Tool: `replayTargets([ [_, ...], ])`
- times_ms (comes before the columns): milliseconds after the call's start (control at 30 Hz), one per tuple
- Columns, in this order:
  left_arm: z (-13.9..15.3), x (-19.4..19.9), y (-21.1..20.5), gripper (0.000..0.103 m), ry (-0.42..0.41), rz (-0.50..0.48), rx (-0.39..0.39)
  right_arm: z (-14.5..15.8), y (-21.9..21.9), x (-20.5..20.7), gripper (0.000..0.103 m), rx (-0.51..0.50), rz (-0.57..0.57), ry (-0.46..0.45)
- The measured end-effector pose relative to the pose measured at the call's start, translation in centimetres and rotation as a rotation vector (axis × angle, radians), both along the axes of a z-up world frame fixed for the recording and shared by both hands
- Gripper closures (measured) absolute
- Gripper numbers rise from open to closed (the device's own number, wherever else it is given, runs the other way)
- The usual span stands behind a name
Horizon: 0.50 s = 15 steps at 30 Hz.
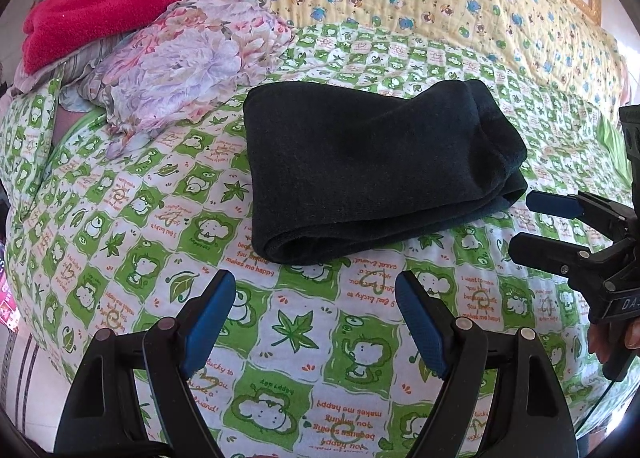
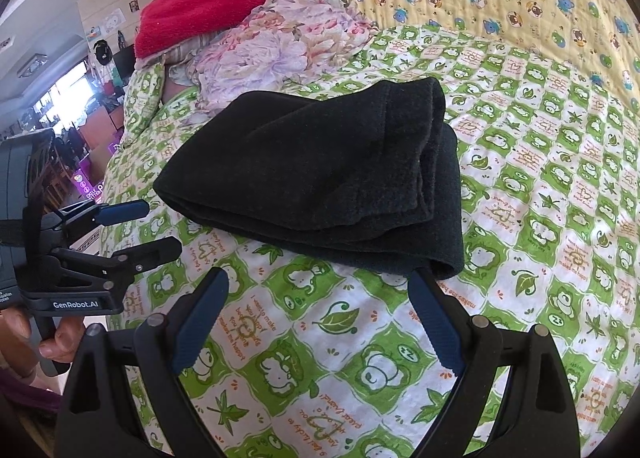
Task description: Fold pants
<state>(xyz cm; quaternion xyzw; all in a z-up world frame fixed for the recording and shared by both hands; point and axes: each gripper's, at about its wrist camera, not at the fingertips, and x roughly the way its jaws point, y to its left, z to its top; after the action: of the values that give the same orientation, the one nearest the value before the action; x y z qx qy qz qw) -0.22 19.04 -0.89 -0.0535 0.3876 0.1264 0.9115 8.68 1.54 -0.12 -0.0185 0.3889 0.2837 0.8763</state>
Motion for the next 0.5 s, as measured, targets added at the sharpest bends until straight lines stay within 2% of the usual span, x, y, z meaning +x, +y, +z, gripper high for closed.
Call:
replayTargets([
  [500,0.33,-0.02,-0.09,0.021,-0.011,0.002,0.006,0.41,-0.06,0.02,0.012,0.018,-0.002,-0.016],
])
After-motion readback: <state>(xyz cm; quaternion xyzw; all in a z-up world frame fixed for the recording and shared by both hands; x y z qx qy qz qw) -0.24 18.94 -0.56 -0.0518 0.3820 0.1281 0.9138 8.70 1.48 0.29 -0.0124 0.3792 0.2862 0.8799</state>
